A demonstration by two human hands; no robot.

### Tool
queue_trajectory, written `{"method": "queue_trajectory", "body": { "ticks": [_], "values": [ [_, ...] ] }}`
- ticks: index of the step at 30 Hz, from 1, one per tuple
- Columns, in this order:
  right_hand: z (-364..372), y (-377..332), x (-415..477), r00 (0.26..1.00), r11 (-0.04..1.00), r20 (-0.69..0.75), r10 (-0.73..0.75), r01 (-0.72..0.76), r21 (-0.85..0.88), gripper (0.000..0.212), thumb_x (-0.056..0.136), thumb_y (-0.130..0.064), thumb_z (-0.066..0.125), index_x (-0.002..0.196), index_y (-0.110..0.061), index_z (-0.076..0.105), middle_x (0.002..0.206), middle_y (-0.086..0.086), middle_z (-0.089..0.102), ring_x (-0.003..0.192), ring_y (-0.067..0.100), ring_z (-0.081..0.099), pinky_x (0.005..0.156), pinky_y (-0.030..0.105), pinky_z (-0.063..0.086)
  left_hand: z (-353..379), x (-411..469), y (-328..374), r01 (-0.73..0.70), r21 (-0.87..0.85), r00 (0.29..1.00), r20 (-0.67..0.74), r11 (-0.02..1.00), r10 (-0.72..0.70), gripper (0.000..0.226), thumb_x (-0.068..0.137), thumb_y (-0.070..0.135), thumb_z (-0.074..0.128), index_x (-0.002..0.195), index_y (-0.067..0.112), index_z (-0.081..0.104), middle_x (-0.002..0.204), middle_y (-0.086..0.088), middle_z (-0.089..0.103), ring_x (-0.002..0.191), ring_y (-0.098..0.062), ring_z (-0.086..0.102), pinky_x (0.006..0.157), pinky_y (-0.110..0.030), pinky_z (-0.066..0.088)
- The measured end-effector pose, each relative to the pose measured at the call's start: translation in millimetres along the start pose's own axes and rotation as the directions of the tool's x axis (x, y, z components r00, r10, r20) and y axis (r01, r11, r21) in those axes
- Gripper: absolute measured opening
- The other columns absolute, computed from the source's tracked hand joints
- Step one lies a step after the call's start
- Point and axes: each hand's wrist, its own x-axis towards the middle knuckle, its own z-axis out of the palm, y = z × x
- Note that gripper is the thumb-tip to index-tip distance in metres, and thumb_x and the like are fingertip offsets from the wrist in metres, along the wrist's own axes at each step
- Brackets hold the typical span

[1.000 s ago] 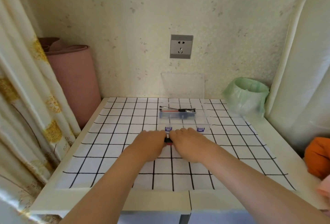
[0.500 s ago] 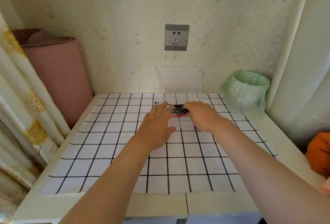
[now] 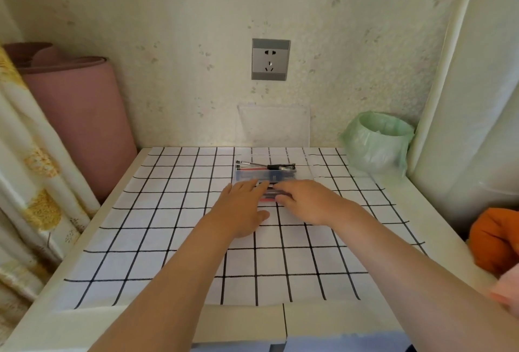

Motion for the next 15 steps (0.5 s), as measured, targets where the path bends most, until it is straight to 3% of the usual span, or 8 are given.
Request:
{"method": "queue_trajectory", "body": {
  "ticks": [5, 10, 13, 15],
  "values": [
    [-1, 7, -4, 0.998, 1.0, -0.064, -0.026, 0.025, -0.013, 0.03, 0.098, -0.036, 0.047, 0.124, -0.029, 0.06, 0.116, -0.003, 0.066, 0.104, 0.02, 0.06, 0.087, 0.04, 0.05, -3, -4, 0, 0.018, -0.032, 1.0, 0.016, 0.999, -0.017, 0.07, 0.098, 0.045, 0.048, 0.156, 0.026, 0.012, 0.163, -0.003, 0.012, 0.149, -0.023, 0.01, 0.122, -0.04, 0.011],
    [-6, 8, 2, 0.983, 0.994, -0.186, -0.009, -0.012, -0.108, 0.049, 0.099, -0.042, 0.046, 0.144, -0.021, 0.046, 0.145, -0.001, 0.049, 0.131, 0.023, 0.045, 0.106, 0.041, 0.038, -4, -6, -3, 0.059, -0.054, 0.998, 0.002, 0.997, -0.059, 0.071, 0.097, 0.046, 0.05, 0.155, 0.025, 0.015, 0.163, -0.004, 0.011, 0.15, -0.024, 0.008, 0.121, -0.04, 0.013],
    [-8, 3, 13, 0.993, 0.99, -0.116, 0.035, -0.051, -0.133, 0.061, 0.1, -0.053, 0.037, 0.151, -0.02, 0.034, 0.157, 0.0, 0.033, 0.144, 0.021, 0.03, 0.116, 0.043, 0.026, -3, -5, -2, 0.072, -0.062, 0.997, 0.019, 0.995, -0.071, 0.071, 0.097, 0.046, 0.05, 0.156, 0.026, 0.014, 0.163, -0.004, 0.009, 0.15, -0.024, 0.006, 0.121, -0.04, 0.012],
    [-8, 3, 21, 0.996, 0.987, -0.071, 0.057, -0.067, -0.149, 0.064, 0.099, -0.058, 0.03, 0.152, -0.022, 0.031, 0.158, -0.002, 0.032, 0.144, 0.02, 0.03, 0.115, 0.045, 0.025, -3, -5, -1, 0.078, -0.067, 0.997, 0.03, 0.995, -0.077, 0.072, 0.097, 0.046, 0.05, 0.155, 0.027, 0.014, 0.163, -0.005, 0.009, 0.15, -0.024, 0.006, 0.12, -0.04, 0.013]
  ]
}}
